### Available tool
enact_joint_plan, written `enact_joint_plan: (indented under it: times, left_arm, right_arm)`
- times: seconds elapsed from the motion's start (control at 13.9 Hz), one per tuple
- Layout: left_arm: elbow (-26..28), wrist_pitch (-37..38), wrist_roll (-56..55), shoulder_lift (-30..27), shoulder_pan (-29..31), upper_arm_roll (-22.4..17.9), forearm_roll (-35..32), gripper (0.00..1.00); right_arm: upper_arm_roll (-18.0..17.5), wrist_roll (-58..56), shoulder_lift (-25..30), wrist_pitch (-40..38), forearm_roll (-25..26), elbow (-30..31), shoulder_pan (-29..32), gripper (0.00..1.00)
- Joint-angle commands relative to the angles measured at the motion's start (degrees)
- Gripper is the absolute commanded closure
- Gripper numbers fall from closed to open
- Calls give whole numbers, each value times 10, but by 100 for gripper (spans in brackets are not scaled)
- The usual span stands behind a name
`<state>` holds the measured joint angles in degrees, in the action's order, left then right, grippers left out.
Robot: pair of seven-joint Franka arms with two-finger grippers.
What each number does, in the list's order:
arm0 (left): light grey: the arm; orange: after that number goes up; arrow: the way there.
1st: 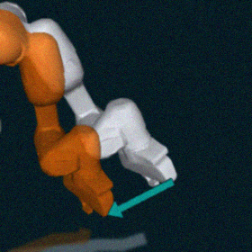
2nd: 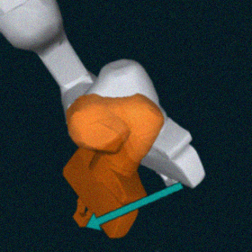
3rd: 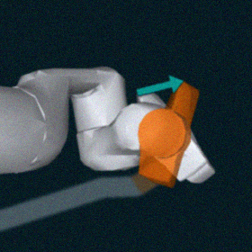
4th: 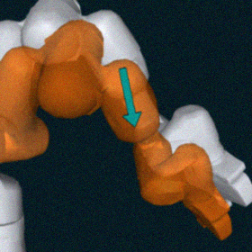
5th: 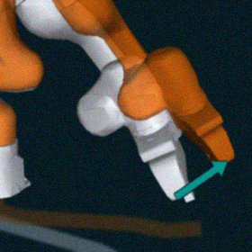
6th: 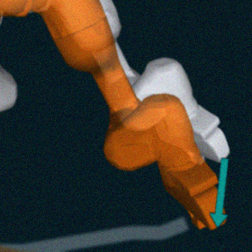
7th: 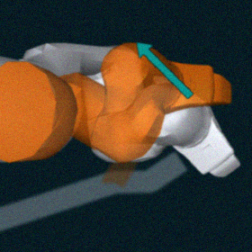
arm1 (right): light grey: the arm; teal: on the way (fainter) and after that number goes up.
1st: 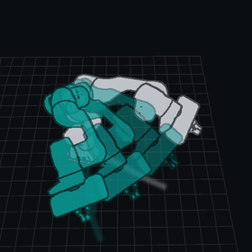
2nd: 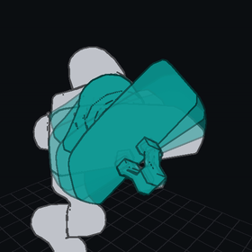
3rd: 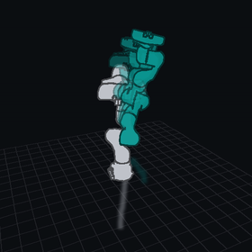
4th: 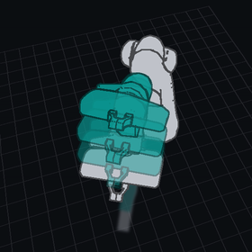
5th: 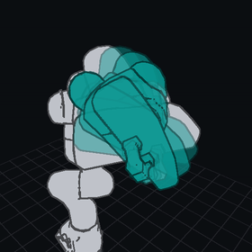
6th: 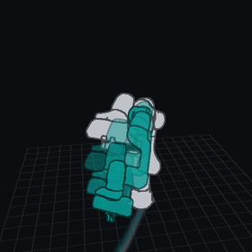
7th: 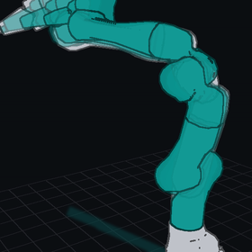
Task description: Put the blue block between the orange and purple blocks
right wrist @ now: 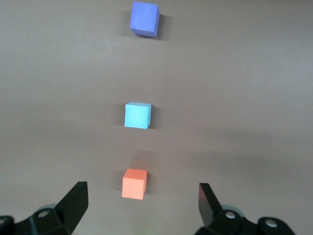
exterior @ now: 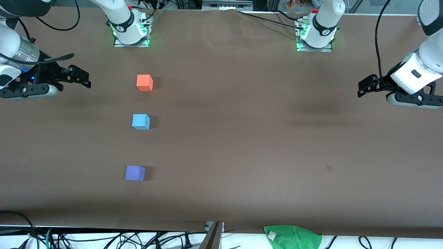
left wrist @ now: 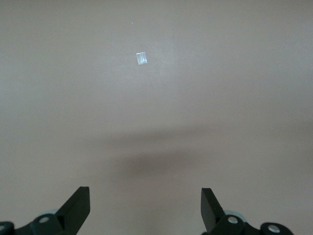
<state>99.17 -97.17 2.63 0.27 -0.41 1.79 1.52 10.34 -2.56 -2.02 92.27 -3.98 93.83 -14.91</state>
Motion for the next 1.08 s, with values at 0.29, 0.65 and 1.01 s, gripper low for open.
enact_joint_plan:
  times: [0.29,0.65,1.01]
  left_arm:
    - [-2,7,-2,-4,-1,1,-12,0]
    - [-2,7,-2,-4,-1,1,-12,0]
    - [-2,7,-2,-4,-1,1,-12,0]
  right_arm:
    - [-52,46,15,-69,11,-20,28,0]
    - [-48,42,17,-68,16,-22,27,0]
    - [-46,38,14,-68,18,-25,28,0]
